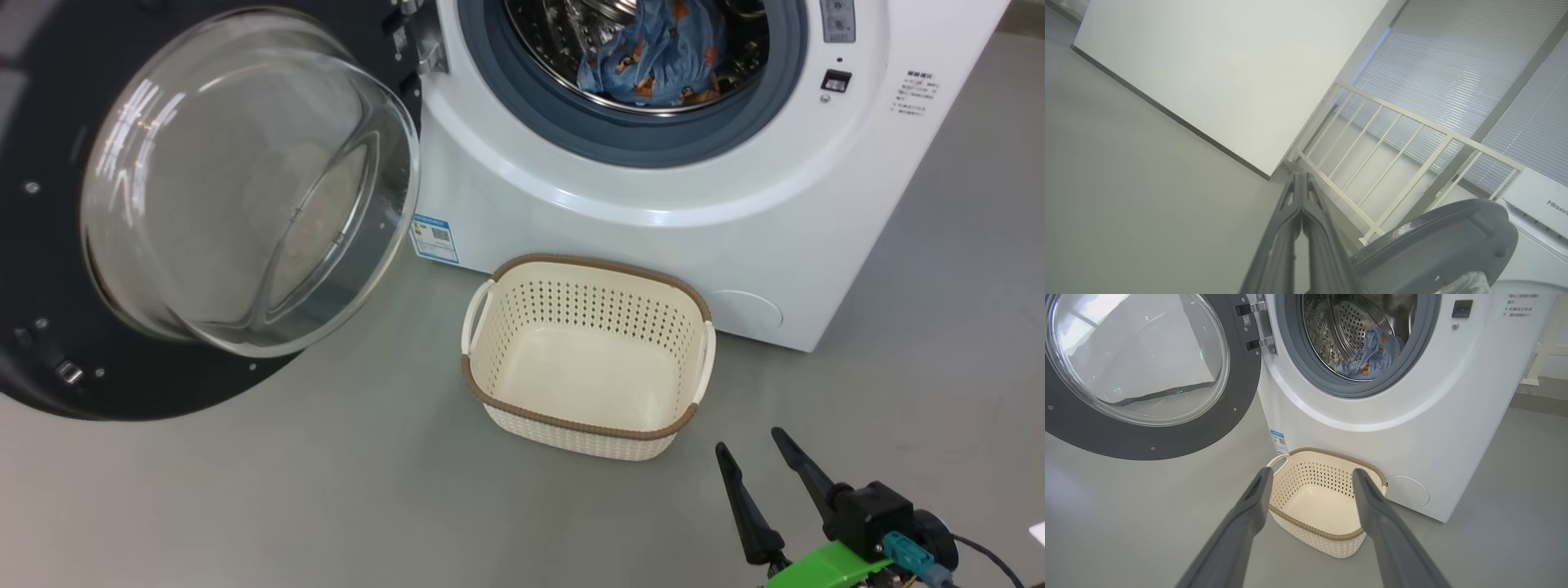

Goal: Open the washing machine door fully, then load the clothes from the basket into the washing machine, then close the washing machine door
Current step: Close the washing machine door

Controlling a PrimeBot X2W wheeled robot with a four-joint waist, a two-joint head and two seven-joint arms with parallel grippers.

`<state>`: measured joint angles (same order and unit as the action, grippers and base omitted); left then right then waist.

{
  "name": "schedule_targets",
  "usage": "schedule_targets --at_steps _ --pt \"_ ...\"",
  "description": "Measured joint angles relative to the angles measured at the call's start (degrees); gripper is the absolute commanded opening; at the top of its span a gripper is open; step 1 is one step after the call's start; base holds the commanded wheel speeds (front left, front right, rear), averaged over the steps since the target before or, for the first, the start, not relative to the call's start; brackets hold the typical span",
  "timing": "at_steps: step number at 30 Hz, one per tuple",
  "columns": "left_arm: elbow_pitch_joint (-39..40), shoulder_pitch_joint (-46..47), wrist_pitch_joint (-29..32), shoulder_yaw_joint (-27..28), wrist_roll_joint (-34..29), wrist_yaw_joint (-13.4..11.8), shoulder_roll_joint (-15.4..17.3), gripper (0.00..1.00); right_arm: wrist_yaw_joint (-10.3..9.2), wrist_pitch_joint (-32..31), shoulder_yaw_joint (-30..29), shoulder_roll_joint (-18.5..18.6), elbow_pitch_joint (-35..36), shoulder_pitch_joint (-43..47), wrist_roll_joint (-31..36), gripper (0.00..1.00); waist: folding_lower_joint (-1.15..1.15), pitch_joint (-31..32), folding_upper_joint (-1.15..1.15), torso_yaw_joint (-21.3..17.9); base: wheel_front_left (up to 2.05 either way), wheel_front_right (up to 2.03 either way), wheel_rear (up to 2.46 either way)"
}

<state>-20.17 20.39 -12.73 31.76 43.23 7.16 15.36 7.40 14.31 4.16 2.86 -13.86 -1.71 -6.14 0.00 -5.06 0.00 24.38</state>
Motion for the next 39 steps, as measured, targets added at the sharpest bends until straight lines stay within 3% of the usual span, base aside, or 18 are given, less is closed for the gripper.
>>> schedule_targets --at_steps 7,15,20,39 --pt "-9.55 8.59 7.61 3.37 18.9 0.16 3.19 0.0 0.0 0.0 0.27 0.46 -0.09 -2.04 0.09 1.0 0.0 -2.22 0.0 -1.38 0.0 0.0 0.0" --pt "-19.14 11.86 19.98 4.5 30.5 0.16 6.3 0.0 0.0 0.0 0.42 1.11 -0.11 -3.74 0.53 1.0 0.0 -4.76 0.0 -3.23 0.0 0.0 0.0" --pt "-21.65 13.77 24.92 4.37 33.48 0.16 7.65 0.0 0.0 0.0 0.4 1.48 -0.09 -4.33 0.69 1.0 0.0 -6.06 0.0 -4.15 0.0 0.0 0.0" --pt "-22.81 15.22 27.75 5.19 38.36 0.16 8.7 0.0 0.0 0.0 0.75 2.88 -0.07 -5.72 1.55 1.0 0.0 -8.51 0.0 -6.38 0.0 0.0 0.0"
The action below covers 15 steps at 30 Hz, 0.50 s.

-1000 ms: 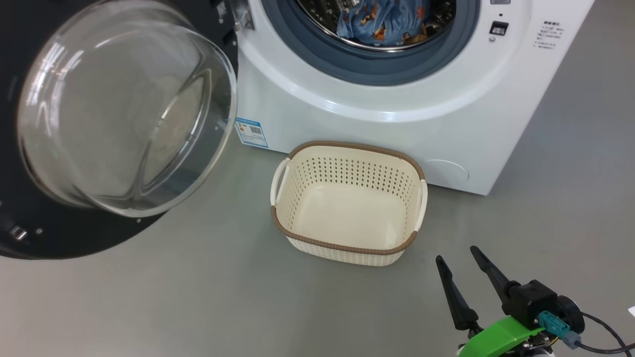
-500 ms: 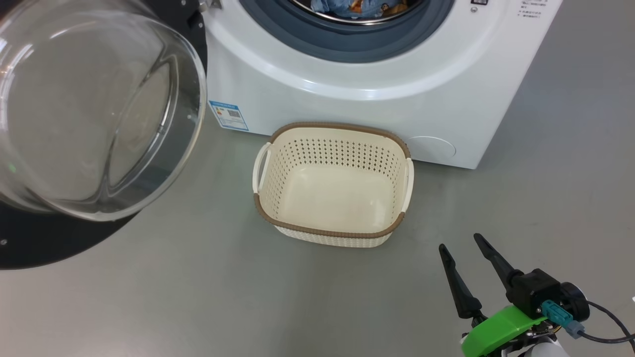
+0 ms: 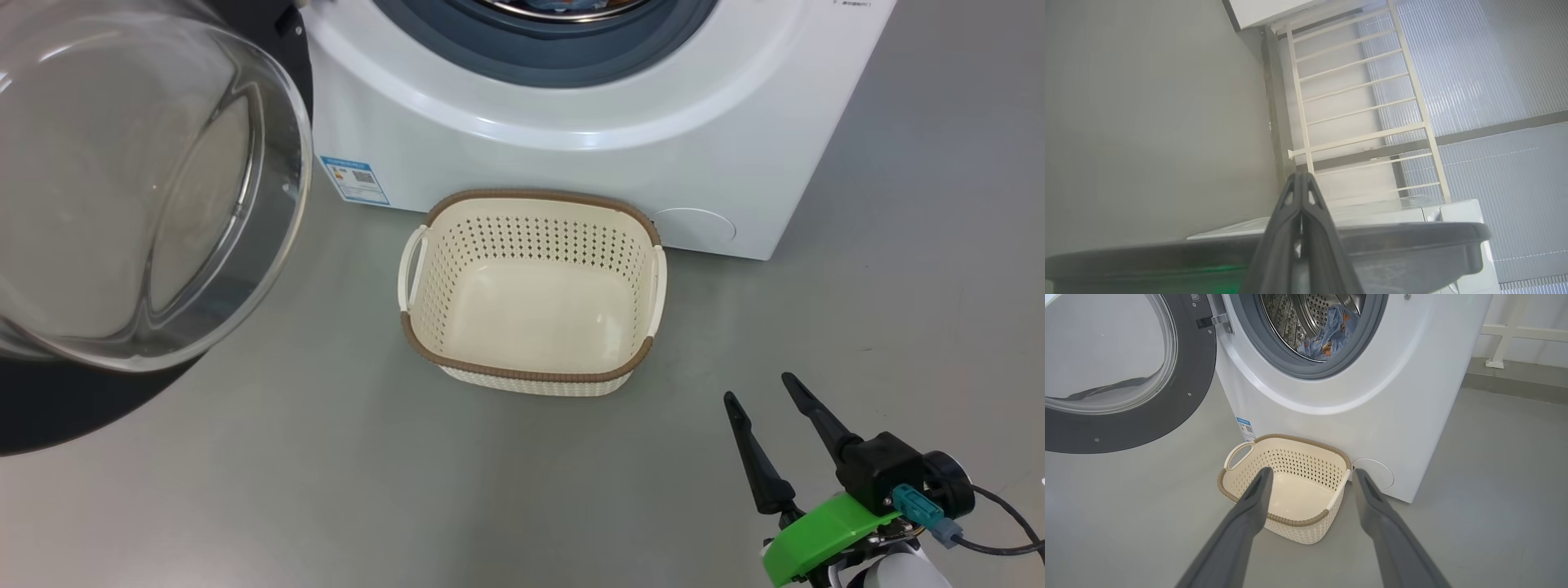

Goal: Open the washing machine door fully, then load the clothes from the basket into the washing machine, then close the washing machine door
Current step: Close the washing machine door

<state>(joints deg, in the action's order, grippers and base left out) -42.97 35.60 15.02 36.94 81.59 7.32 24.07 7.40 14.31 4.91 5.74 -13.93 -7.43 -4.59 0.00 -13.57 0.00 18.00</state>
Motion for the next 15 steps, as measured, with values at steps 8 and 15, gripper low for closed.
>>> schedule_targets --at_steps 8,15 --pt "0.59 -0.58 4.38 -0.01 2.55 0.0 -0.05 0.0 0.0 -0.09 0.33 0.08 -0.01 0.01 -0.01 1.0 0.0 0.47 0.0 0.05 0.0 0.0 0.0" --pt "2.38 -2.94 6.84 -1.35 2.92 0.0 -0.33 0.0 0.0 -0.15 1.3 0.07 -0.54 0.03 -0.07 1.0 0.0 1.27 0.0 0.49 0.0 0.0 0.0"
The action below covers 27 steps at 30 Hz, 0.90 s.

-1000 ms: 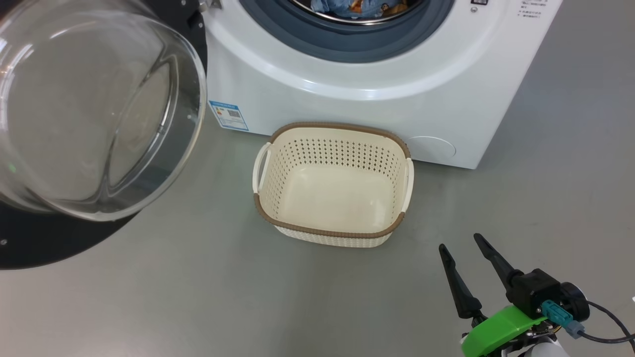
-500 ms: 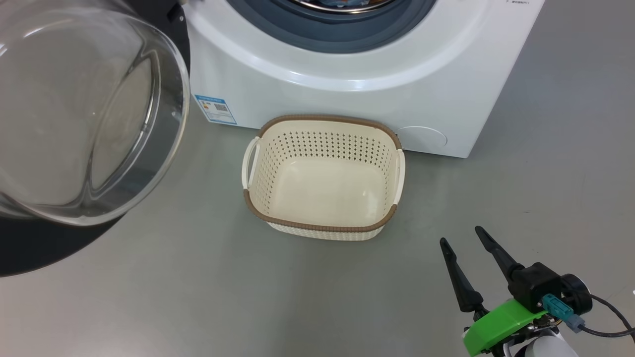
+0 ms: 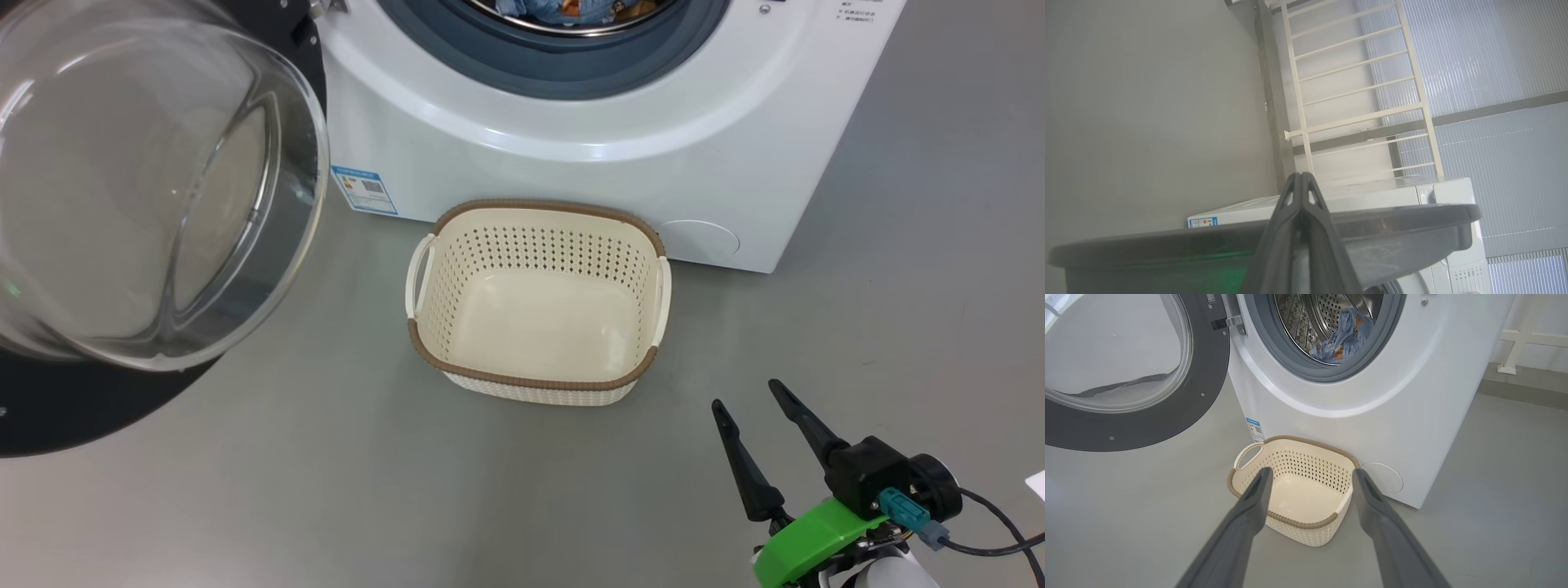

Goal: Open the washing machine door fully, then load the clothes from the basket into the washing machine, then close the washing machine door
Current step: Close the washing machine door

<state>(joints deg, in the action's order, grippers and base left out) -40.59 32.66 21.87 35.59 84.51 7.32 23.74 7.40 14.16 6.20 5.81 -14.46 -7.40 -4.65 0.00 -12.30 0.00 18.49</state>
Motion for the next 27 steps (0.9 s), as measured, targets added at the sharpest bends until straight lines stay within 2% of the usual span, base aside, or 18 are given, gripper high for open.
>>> schedule_targets --at_steps 15,27 --pt "6.14 -4.44 8.66 -0.66 4.2 0.0 -1.15 0.0 0.0 -0.49 0.53 -0.08 -1.18 0.05 -1.59 1.0 0.0 0.57 0.0 0.62 0.0 0.0 0.0" --pt "10.26 -7.06 16.29 -1.99 7.6 0.0 -3.69 0.0 0.0 -0.49 0.66 -0.01 -2.18 0.07 -2.44 1.0 0.0 1.2 0.0 0.87 0.0 0.0 0.0"
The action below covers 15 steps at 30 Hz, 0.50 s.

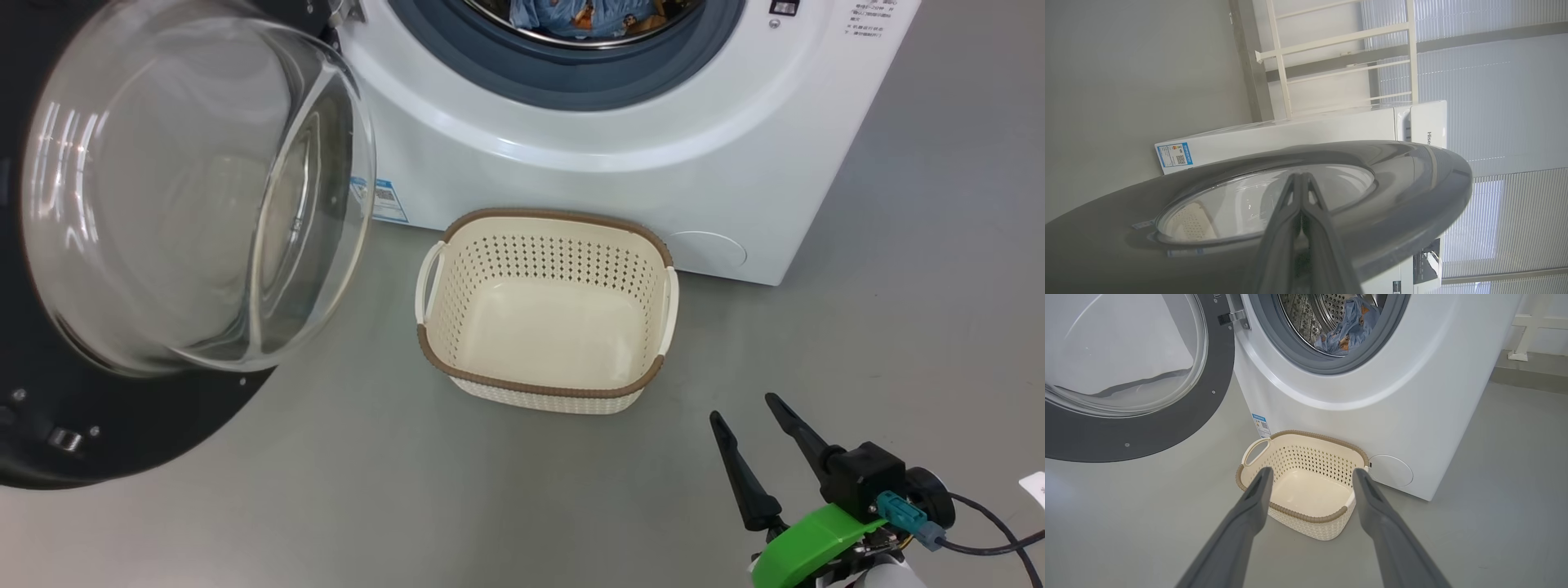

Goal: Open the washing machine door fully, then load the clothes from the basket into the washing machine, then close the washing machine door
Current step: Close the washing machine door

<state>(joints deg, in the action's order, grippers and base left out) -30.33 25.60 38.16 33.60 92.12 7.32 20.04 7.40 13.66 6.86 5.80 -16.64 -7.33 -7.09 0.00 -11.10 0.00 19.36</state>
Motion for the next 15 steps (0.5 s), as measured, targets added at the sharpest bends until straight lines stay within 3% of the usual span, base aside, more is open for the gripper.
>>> schedule_targets --at_steps 15 --pt "9.96 -3.94 9.18 -1.14 6.14 -0.38 -4.1 0.0 0.0 0.08 0.08 -0.48 -1.46 0.24 -0.59 1.0 0.0 0.77 0.0 0.73 0.0 0.0 0.0"
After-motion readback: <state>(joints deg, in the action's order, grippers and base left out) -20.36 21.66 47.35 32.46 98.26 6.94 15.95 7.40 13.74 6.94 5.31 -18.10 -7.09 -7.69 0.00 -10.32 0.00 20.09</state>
